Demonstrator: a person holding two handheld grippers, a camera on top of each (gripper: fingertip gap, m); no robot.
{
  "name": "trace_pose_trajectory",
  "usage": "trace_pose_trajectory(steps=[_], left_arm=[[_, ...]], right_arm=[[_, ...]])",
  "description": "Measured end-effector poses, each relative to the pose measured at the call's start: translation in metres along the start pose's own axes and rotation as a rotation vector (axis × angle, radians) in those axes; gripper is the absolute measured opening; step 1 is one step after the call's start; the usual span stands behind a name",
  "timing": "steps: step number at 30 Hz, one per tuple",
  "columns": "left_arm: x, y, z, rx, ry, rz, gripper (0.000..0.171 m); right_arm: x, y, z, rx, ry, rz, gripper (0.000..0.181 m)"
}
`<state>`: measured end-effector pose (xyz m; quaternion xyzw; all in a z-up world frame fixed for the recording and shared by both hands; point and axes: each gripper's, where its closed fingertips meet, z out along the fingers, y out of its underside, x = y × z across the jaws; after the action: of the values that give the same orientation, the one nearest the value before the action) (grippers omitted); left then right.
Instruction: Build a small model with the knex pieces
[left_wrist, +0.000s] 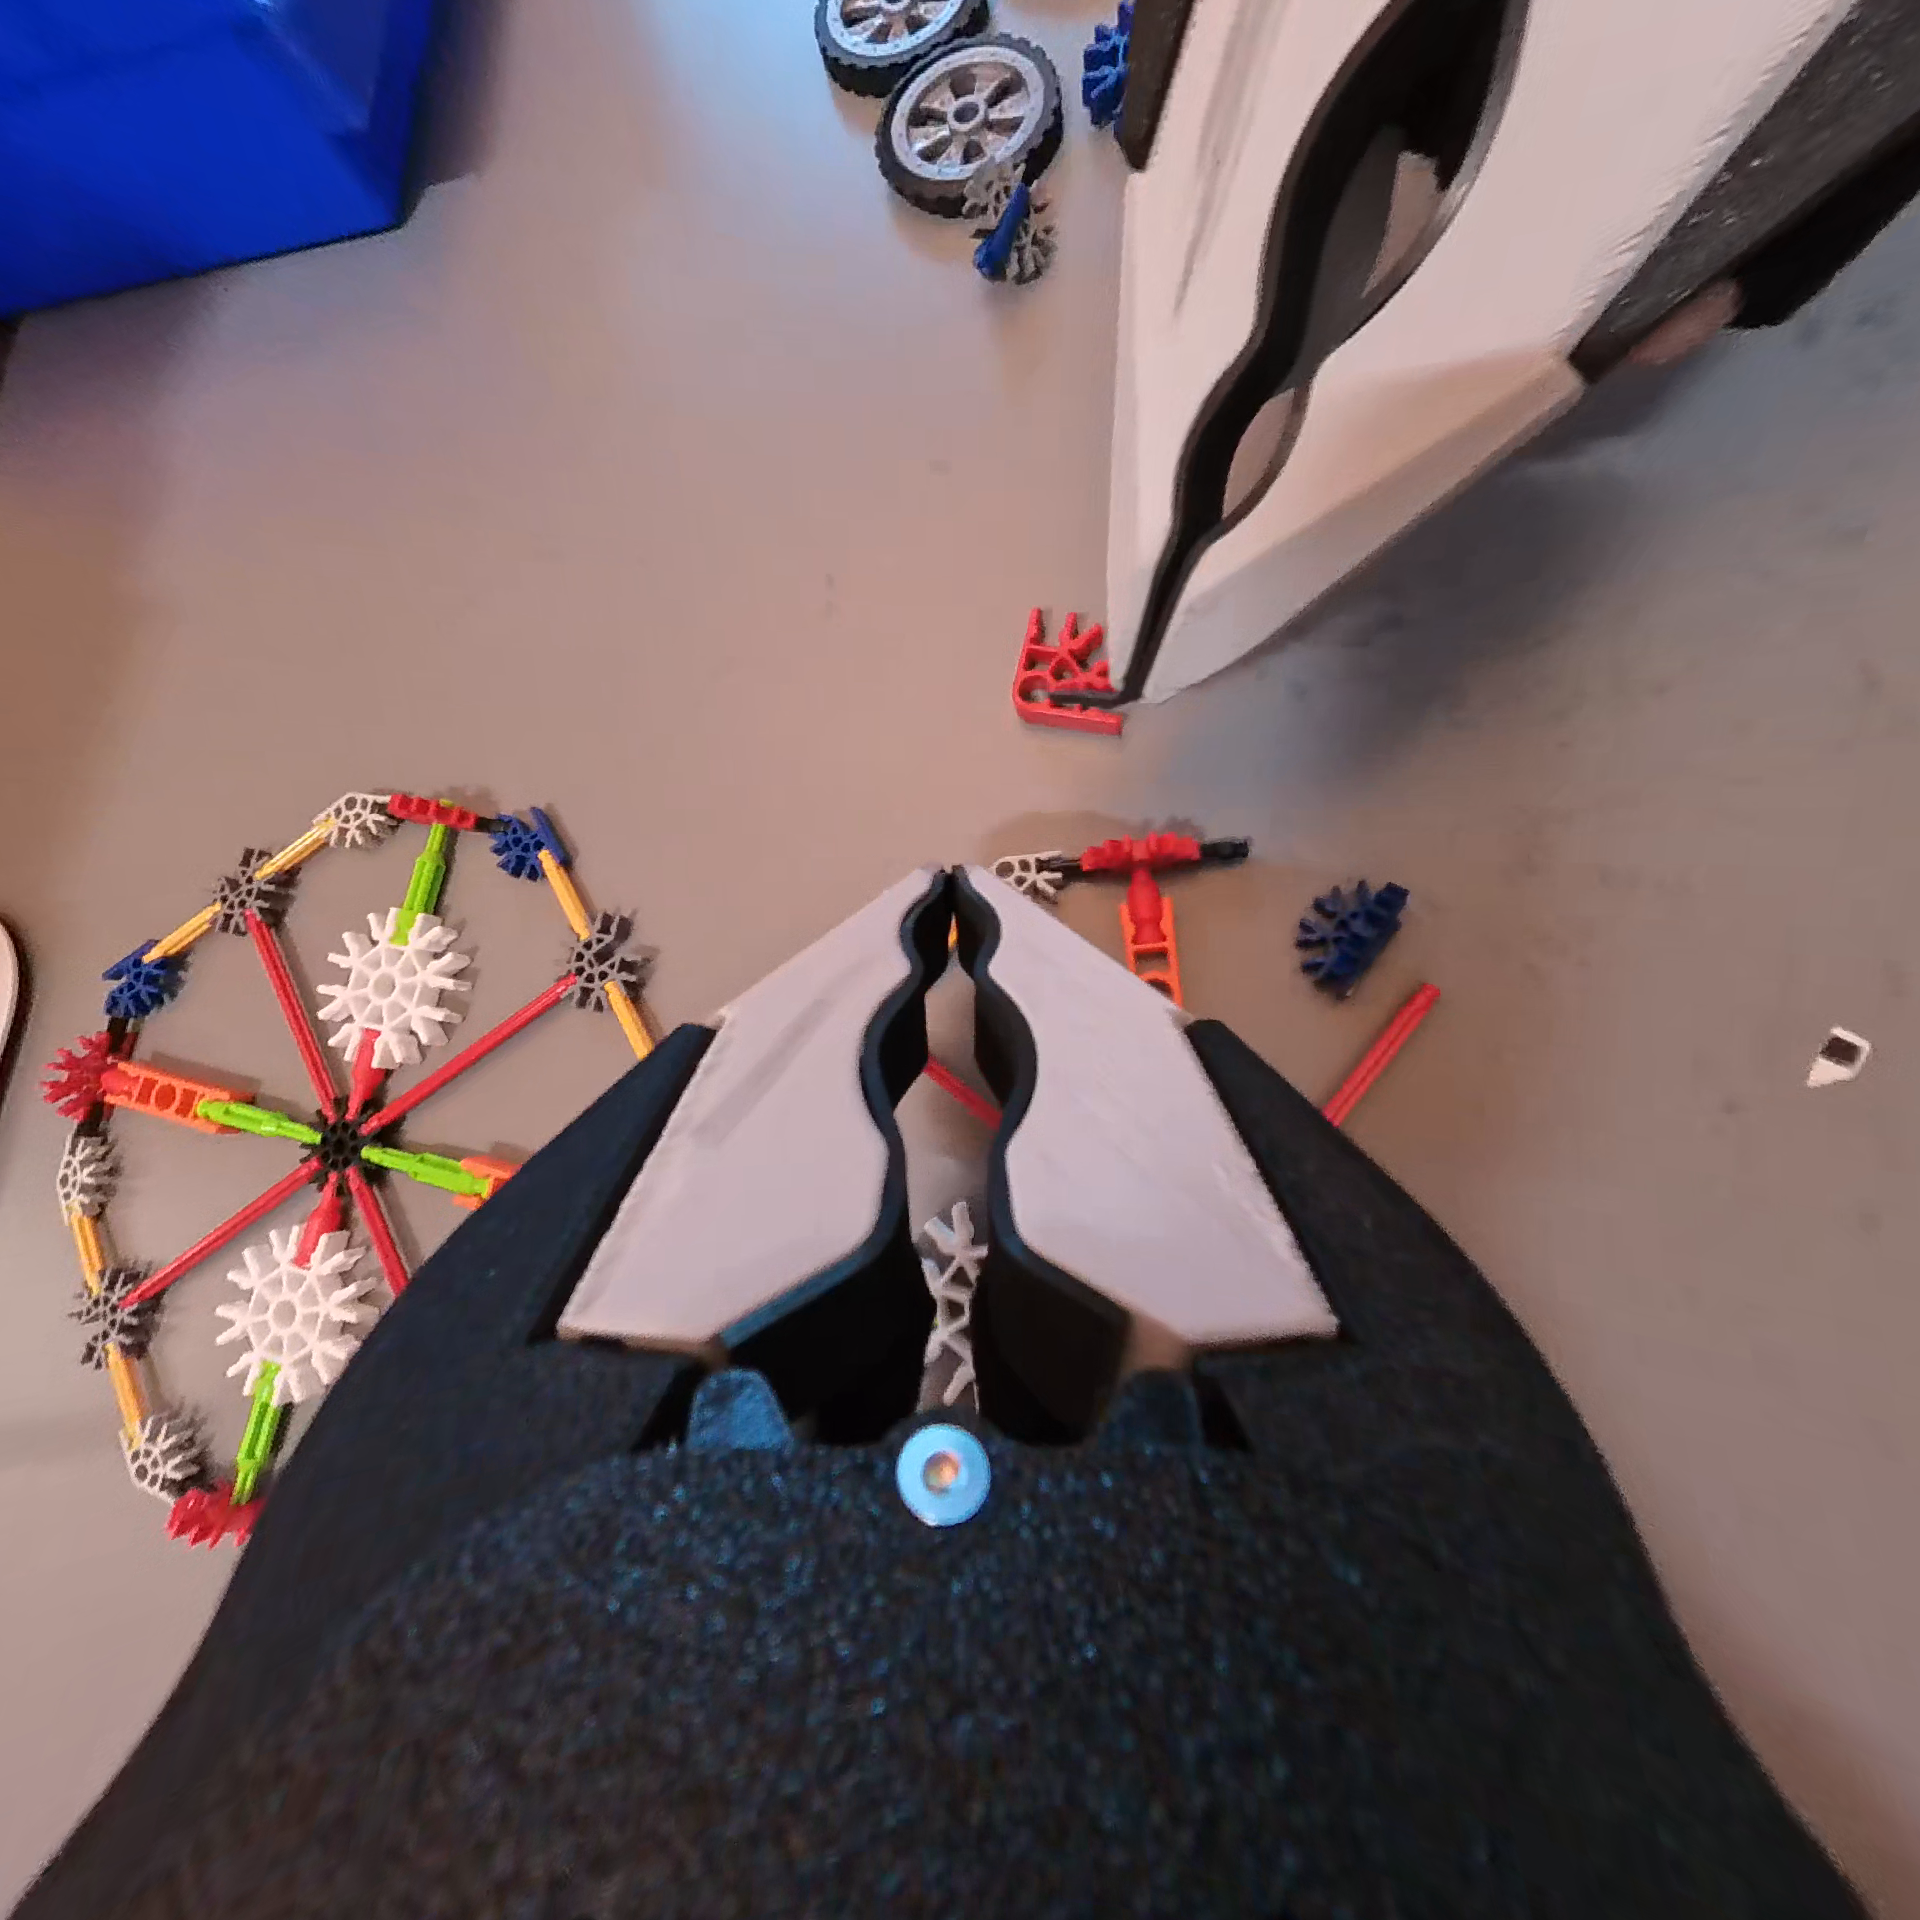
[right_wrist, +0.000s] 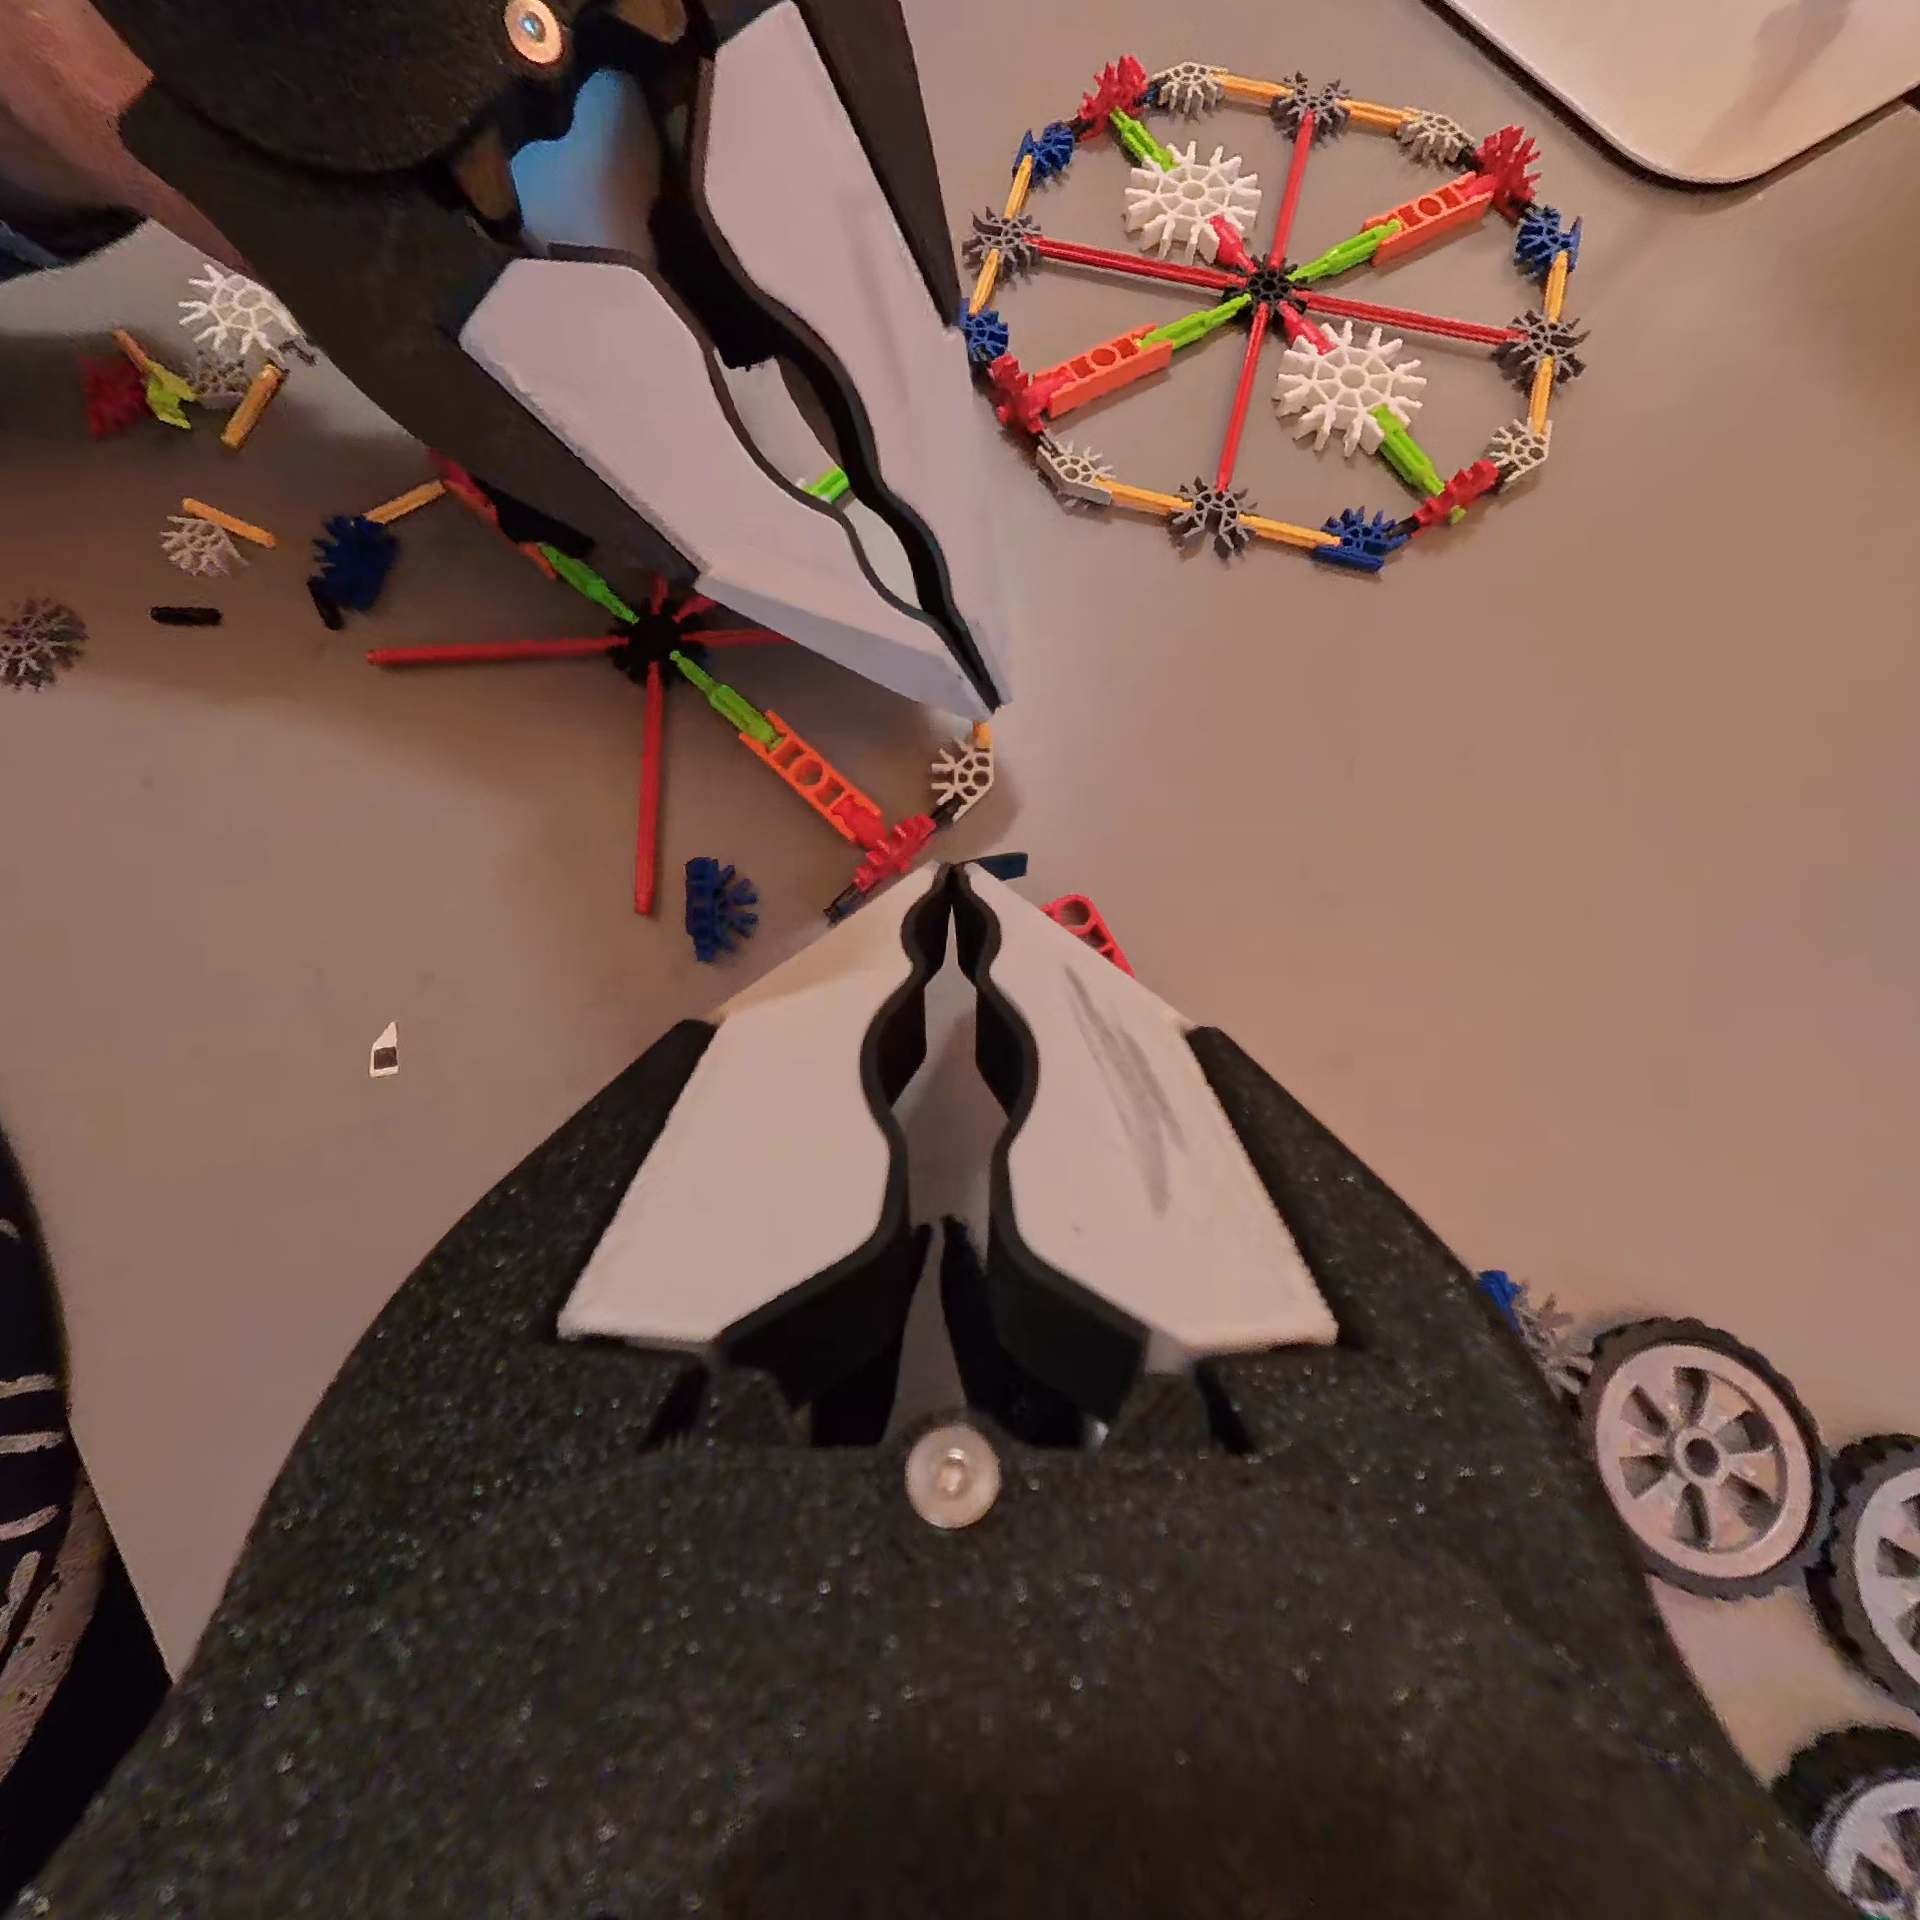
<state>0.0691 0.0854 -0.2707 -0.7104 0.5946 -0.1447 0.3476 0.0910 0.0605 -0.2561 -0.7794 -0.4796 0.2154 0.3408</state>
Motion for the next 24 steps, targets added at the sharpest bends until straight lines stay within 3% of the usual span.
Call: trace_pose_trajectory(steps=[16, 24], left_arm=[[0.003, 0.013, 0.010, -0.059, 0.018, 0.032, 0.000], [0.000, 0.006, -0.005, 0.011, 0.044, -0.041, 0.000]], right_arm=[[-0.001, 0.003, 0.003, 0.019, -0.026, -0.002, 0.000], [-0.003, 0.000, 0.002, 0.036, -0.033, -0.004, 0.000]])
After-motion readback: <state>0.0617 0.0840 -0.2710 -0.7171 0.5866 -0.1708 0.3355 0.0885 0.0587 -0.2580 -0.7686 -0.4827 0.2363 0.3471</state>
